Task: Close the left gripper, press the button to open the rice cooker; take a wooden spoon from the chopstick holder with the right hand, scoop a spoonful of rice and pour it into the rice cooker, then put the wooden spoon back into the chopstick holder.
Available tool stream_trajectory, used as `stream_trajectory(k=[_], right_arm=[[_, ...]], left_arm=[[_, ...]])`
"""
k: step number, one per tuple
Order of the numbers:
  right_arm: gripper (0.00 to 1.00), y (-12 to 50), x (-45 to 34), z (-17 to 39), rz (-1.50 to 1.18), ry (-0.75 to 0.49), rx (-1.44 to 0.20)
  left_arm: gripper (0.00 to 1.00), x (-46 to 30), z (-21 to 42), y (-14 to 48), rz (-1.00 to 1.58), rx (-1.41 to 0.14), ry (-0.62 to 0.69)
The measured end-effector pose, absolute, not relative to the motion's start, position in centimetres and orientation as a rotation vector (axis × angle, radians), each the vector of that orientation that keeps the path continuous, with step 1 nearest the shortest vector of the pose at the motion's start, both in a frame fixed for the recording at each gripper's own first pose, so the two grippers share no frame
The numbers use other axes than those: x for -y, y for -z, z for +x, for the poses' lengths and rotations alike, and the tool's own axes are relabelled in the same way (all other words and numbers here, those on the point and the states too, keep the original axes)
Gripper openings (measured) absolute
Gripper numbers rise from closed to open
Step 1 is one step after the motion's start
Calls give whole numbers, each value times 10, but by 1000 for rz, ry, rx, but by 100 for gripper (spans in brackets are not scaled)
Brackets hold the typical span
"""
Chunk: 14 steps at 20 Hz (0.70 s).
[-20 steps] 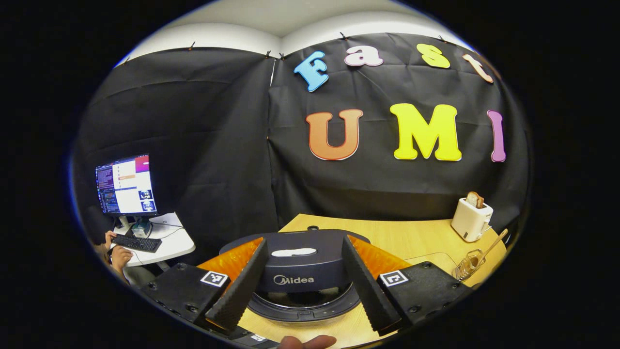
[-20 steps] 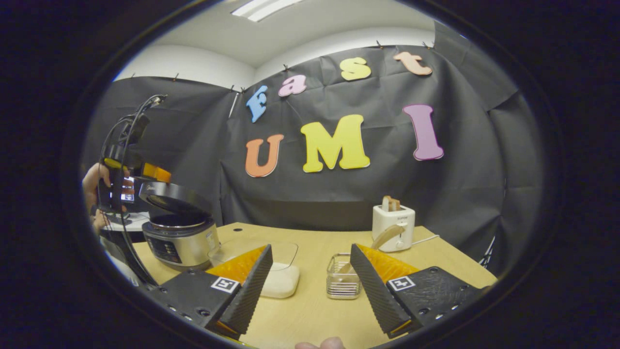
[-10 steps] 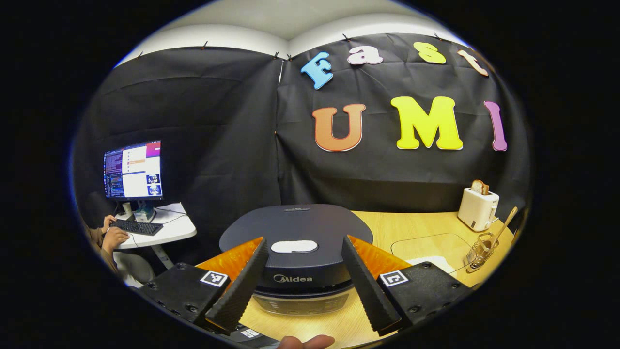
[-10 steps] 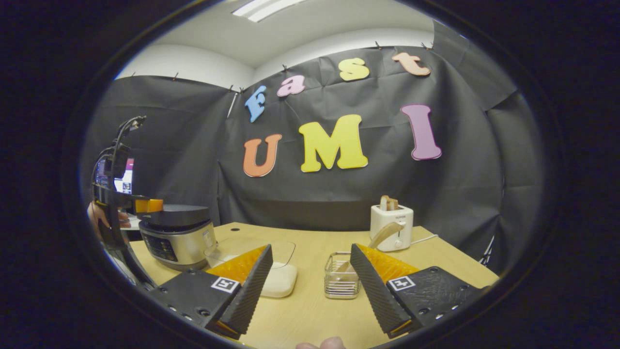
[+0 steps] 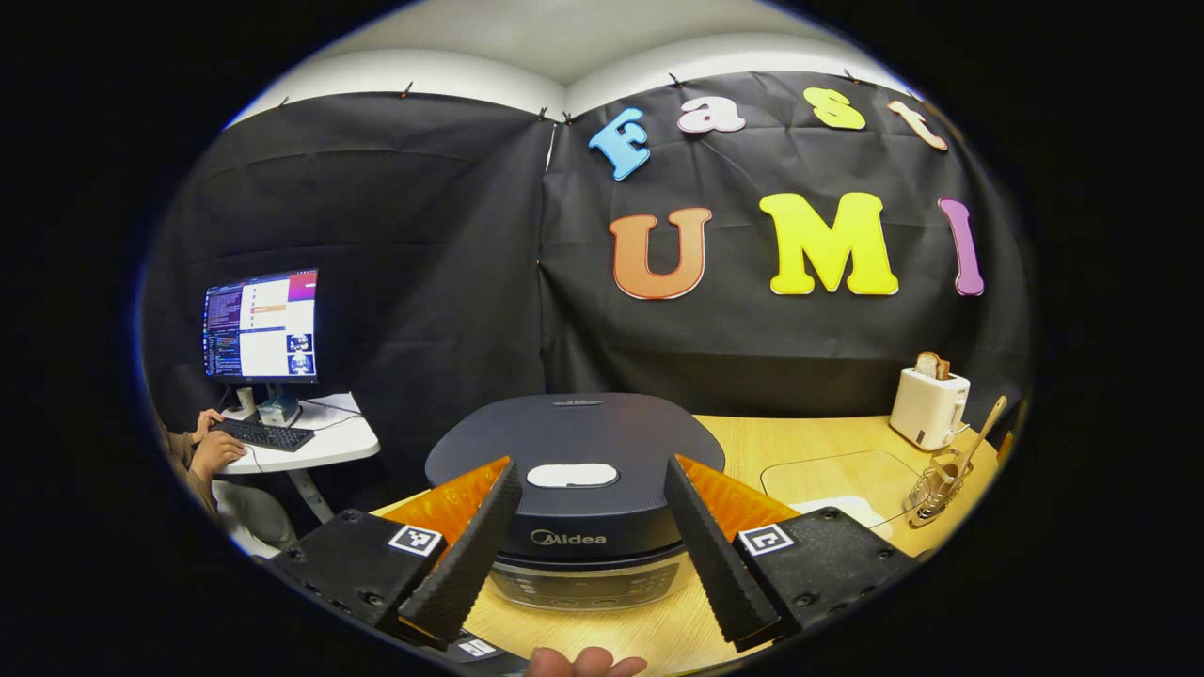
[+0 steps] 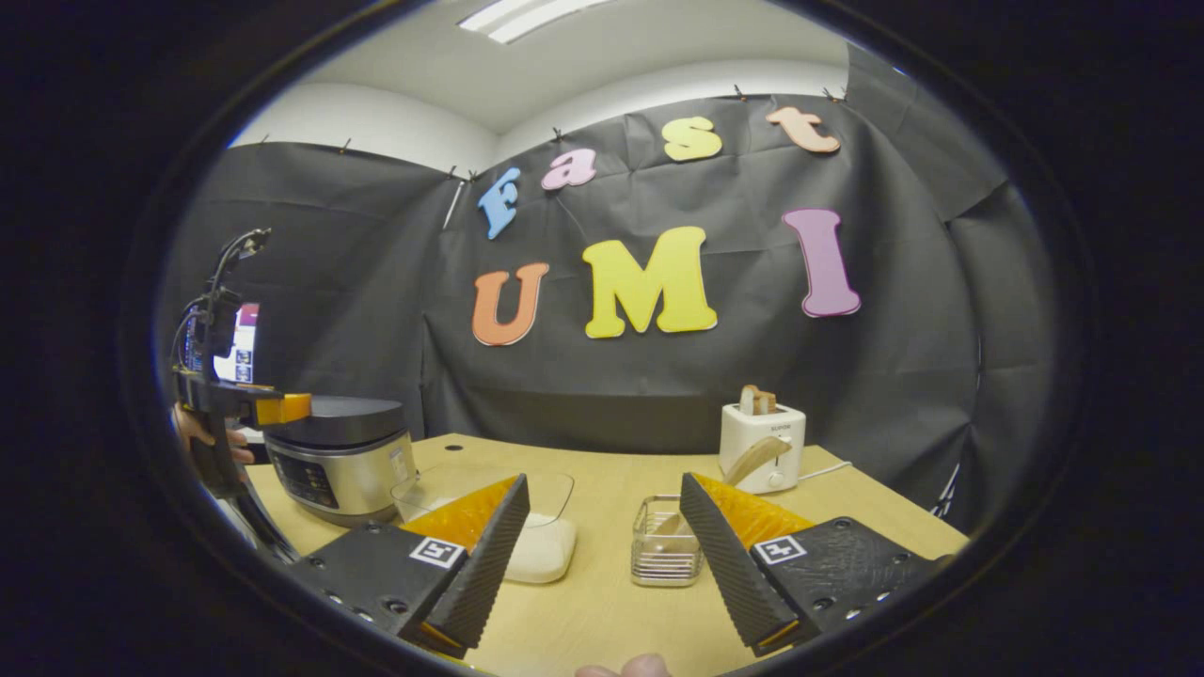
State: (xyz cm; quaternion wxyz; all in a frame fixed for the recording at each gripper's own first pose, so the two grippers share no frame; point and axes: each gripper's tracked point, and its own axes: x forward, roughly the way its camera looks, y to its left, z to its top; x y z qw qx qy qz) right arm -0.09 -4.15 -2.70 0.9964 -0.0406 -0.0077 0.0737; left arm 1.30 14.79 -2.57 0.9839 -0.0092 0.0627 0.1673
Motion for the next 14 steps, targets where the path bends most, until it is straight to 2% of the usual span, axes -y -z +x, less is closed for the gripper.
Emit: stream_trajectory(k=[2, 3, 6, 7, 8, 10, 11, 12, 14], right_arm=[[92, 27, 39, 0, -64, -151, 22], [96, 27, 38, 0, -52, -151, 29], [95, 31, 34, 4, -38, -152, 24], [91, 33, 32, 5, -32, -155, 18], [95, 34, 31, 6, -28, -158, 11], [95, 32, 32, 7, -32, -147, 11], [95, 31, 34, 9, -34, -138, 16], [96, 30, 34, 9, -31, -131, 17], [95, 31, 32, 11, -17, -124, 16]], left_arm=[[99, -148, 14, 31, 3, -124, -334], [98, -146, 11, 38, -1, -138, -331], [98, -147, 12, 32, 42, -95, -318], [98, -148, 12, 36, 30, -102, -318], [98, -147, 12, 33, 23, -88, -319], [97, -148, 12, 31, 4, -79, -322], [100, -147, 12, 30, 3, -80, -319], [97, -146, 11, 30, 4, -77, -317], [98, -140, 8, 26, 0, -73, -295]])
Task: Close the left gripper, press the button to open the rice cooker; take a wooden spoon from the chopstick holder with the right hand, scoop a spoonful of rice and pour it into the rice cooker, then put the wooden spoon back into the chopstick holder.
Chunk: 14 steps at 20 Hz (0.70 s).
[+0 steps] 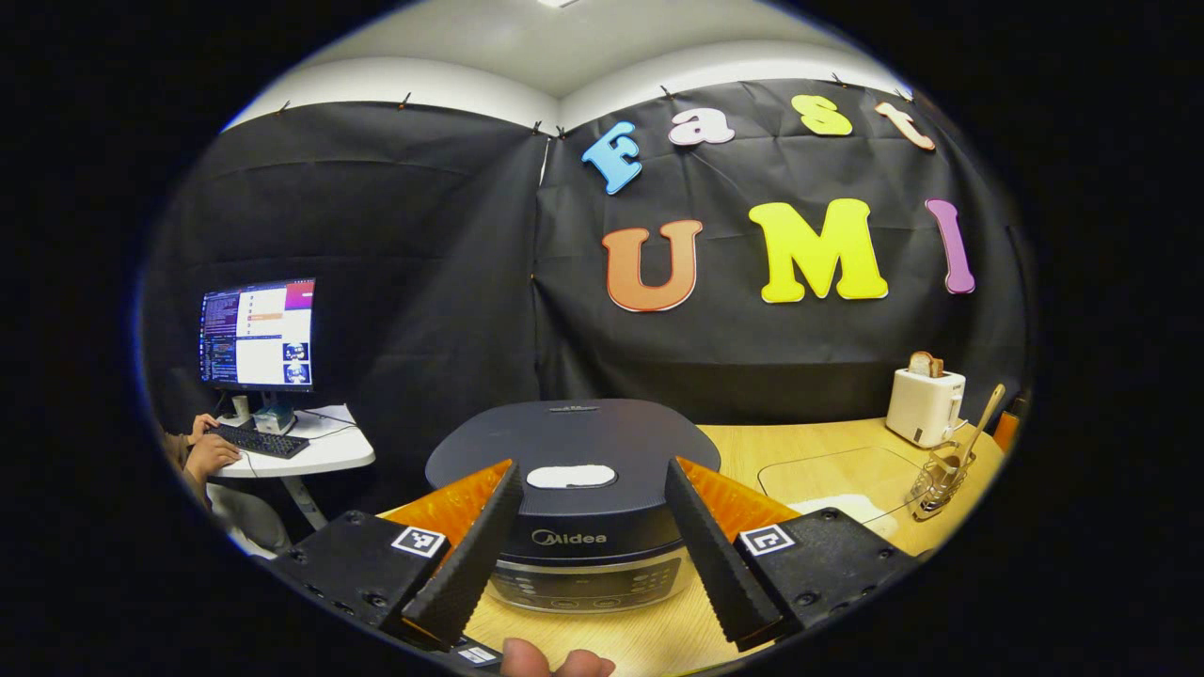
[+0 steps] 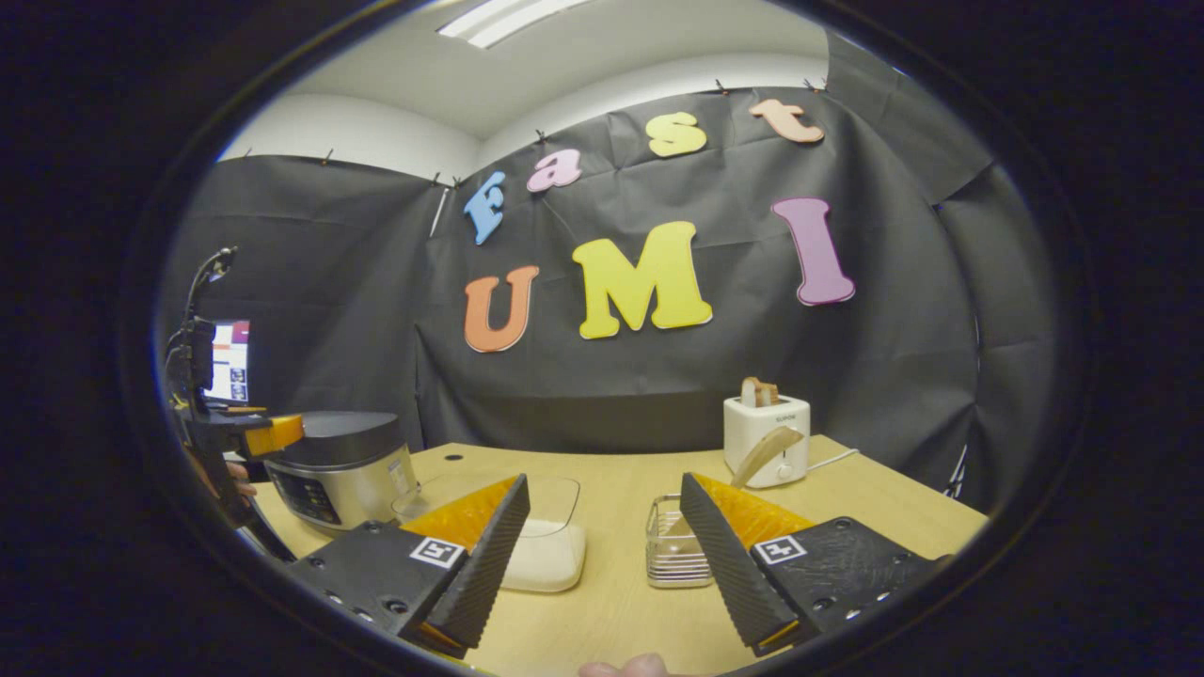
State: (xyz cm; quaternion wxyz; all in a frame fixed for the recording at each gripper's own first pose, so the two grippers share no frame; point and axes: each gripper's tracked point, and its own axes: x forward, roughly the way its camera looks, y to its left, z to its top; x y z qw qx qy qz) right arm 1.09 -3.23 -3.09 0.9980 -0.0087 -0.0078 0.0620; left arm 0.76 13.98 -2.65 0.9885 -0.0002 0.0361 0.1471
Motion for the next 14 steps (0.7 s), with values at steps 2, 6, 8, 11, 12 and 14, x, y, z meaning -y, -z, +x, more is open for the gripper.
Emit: stream_trajectory(k=[2, 6, 8, 11, 12, 14], right_arm=[[95, 29, 30, 11, -6, -115, 13], [91, 13, 30, 4, -10, -82, 50], [95, 5, 28, -1, -31, -67, 65], [95, -1, 33, -12, -51, -29, 75], [95, -2, 36, -16, -50, -12, 77], [95, -4, 38, -23, -53, 15, 84]], left_arm=[[98, -125, 7, 22, -39, -67, -237], [98, -99, 6, -5, -37, 7, -158], [98, -74, 6, -3, -38, 9, -103], [98, -39, 1, -7, -28, 34, -15], [98, -30, 0, -8, -20, 41, 12], [98, -22, -6, -9, -10, 42, 41]])
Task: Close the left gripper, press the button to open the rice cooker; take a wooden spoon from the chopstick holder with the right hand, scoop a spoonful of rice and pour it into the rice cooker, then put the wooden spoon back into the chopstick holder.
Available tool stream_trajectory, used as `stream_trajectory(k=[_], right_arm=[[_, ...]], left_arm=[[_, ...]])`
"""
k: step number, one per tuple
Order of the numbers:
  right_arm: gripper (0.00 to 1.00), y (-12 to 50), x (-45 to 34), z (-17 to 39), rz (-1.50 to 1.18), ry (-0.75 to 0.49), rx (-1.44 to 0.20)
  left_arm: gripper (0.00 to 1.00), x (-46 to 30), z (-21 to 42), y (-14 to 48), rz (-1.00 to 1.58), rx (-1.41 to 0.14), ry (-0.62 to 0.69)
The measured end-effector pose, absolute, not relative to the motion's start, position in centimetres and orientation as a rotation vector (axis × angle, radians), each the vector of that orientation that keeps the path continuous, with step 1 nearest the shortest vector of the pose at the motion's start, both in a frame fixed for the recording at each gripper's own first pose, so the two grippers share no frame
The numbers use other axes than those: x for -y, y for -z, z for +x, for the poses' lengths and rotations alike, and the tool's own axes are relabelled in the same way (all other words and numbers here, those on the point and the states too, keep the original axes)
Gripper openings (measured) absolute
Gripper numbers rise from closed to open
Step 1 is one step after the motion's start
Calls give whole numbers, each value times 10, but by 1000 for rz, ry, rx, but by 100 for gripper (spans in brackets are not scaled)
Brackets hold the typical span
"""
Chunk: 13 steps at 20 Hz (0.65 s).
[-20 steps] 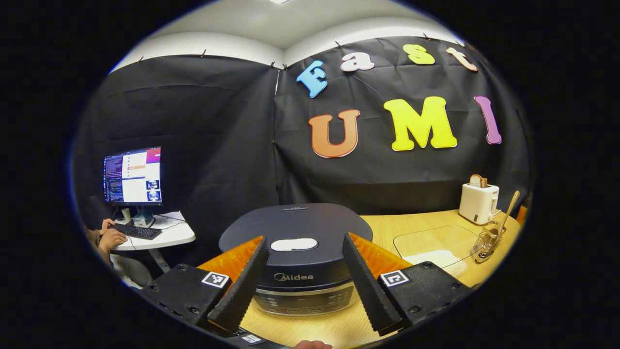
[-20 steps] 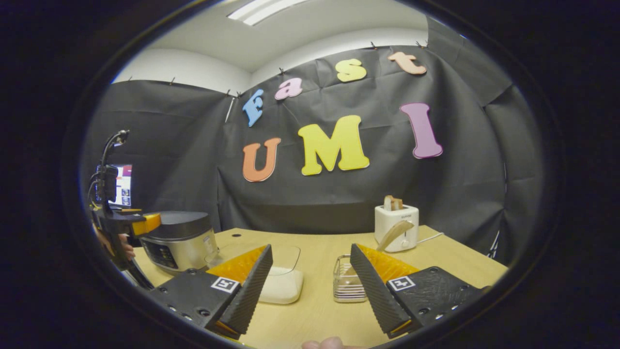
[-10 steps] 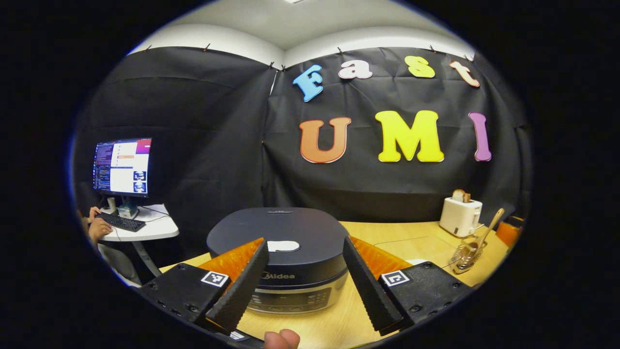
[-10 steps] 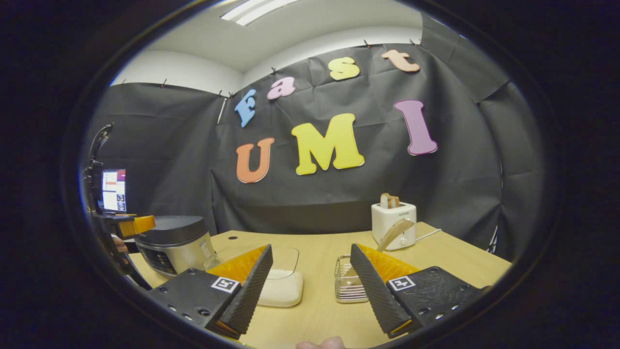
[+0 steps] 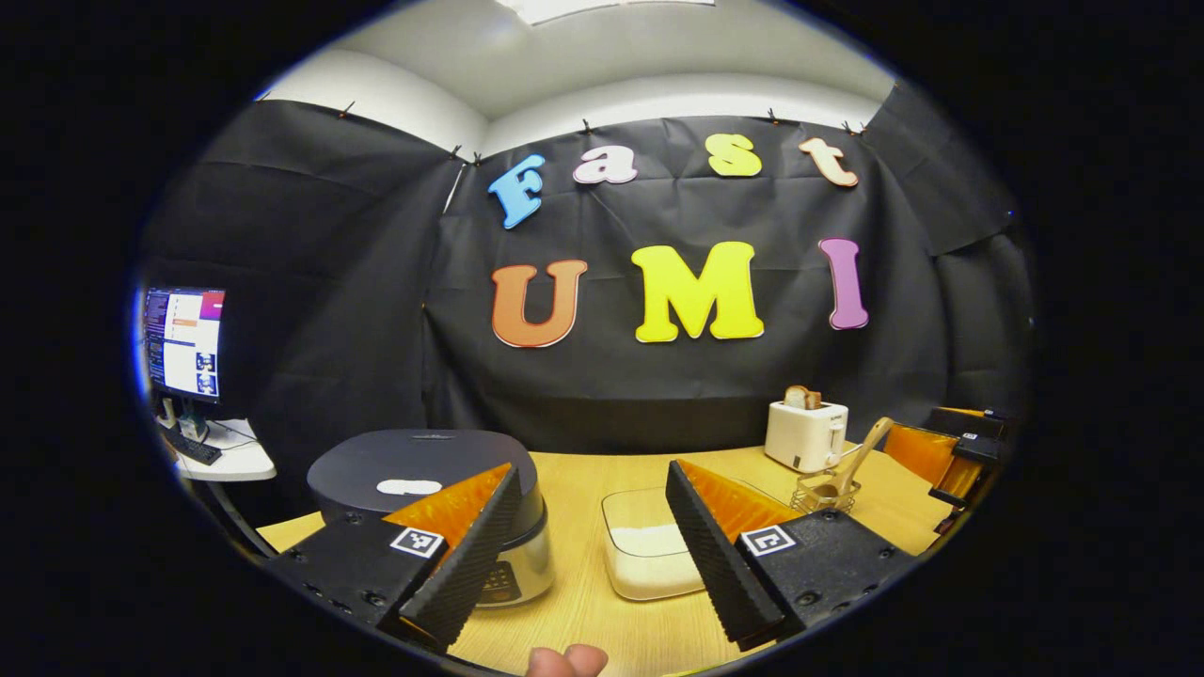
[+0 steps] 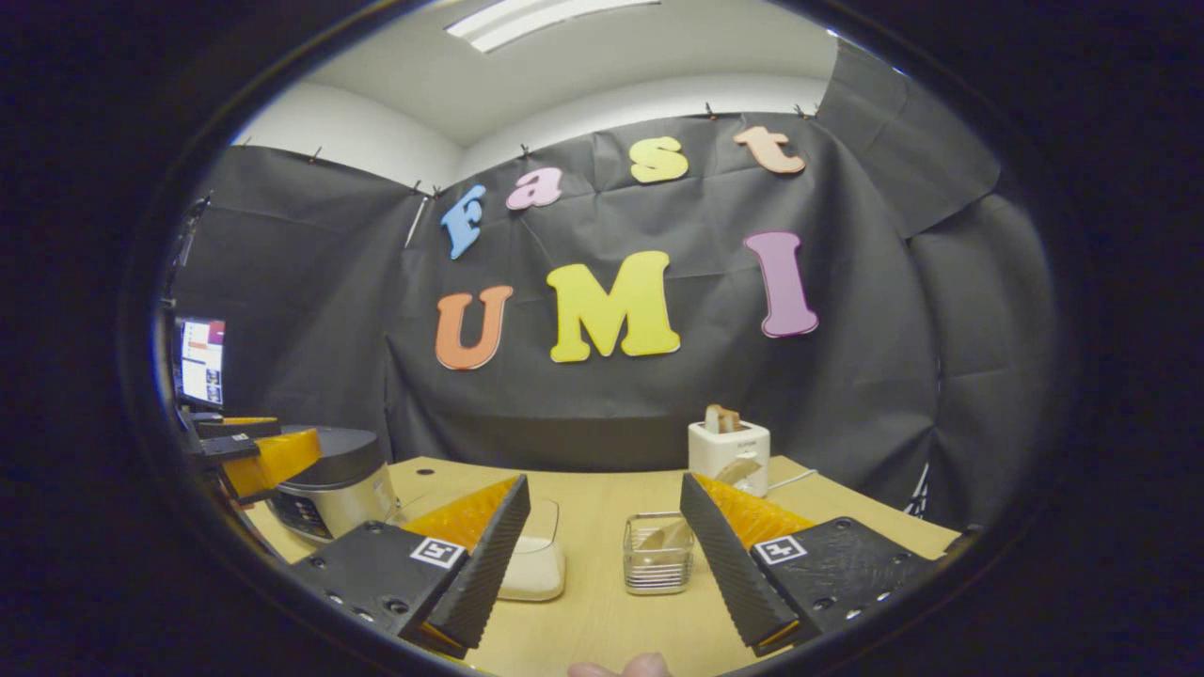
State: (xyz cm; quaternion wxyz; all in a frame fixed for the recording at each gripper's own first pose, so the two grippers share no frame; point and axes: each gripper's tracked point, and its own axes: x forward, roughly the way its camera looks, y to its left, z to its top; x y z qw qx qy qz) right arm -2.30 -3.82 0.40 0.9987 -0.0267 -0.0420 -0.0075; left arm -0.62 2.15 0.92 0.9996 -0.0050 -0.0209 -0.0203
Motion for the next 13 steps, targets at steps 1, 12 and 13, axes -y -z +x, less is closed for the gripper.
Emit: stream_trajectory(k=[1, 12, 13], right_arm=[[95, -4, 38, -27, -56, 22, 88], [95, -9, 17, -58, -77, 53, 105], [95, -9, 15, -59, -80, 56, 103]], left_arm=[[99, -17, -8, -8, -12, 37, 52], [99, -2, -31, -4, -20, 1, 54], [98, -5, -31, -4, -5, -1, 49]])
